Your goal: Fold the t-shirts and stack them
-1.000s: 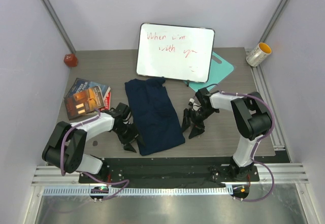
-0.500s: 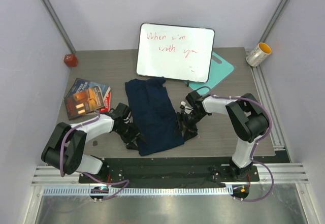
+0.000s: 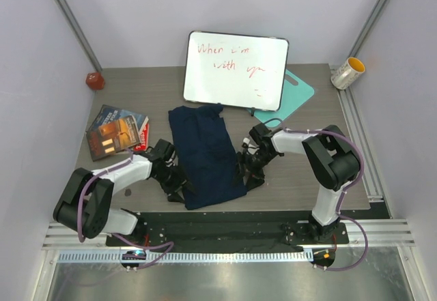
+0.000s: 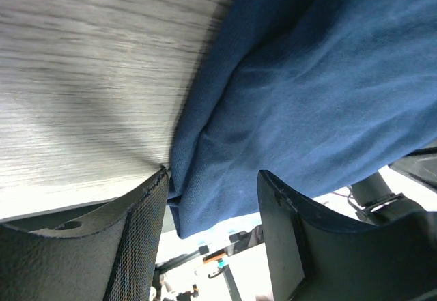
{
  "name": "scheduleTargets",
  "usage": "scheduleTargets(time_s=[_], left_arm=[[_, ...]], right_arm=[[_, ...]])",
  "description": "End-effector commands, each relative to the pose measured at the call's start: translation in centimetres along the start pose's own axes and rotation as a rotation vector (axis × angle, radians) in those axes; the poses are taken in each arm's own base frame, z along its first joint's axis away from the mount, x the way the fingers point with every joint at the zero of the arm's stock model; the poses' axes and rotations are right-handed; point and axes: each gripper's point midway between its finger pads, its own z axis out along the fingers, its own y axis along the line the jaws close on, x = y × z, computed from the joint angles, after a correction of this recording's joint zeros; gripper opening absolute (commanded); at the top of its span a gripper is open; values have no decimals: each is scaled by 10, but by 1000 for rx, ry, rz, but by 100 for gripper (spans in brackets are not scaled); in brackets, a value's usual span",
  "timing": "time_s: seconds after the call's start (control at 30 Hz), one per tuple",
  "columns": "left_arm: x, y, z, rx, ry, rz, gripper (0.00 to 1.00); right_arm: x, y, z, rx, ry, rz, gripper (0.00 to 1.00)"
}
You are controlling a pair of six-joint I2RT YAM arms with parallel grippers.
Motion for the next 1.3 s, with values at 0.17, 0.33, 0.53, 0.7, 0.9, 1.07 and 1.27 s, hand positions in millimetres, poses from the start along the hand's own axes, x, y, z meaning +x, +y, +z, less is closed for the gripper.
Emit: scheduleTargets(time_s=[0.17,0.33,0.53,0.7,0.9,1.07,1.27], left_arm=[[-6,71,19,-313,-6,12,58],[-2,75,28,-331,9,17,58],[5,77,37,-320,7,22,55],[3,71,38,-303,-11,31,50],[-2,64,36,-286,-42,33,35],[-8,53,33,-264,-69,32,19],[-12,45,26,-265,-78,41,0]], right_arm=[[-7,-34,28,109,-11,16,64],[-1,-34,39,124,12,1,64],[1,-29,47,114,20,0,51],[-2,-23,46,106,4,-3,38],[-5,-14,41,91,-18,-3,11],[-7,-3,36,67,-23,3,4],[-13,24,21,35,-44,-27,1]])
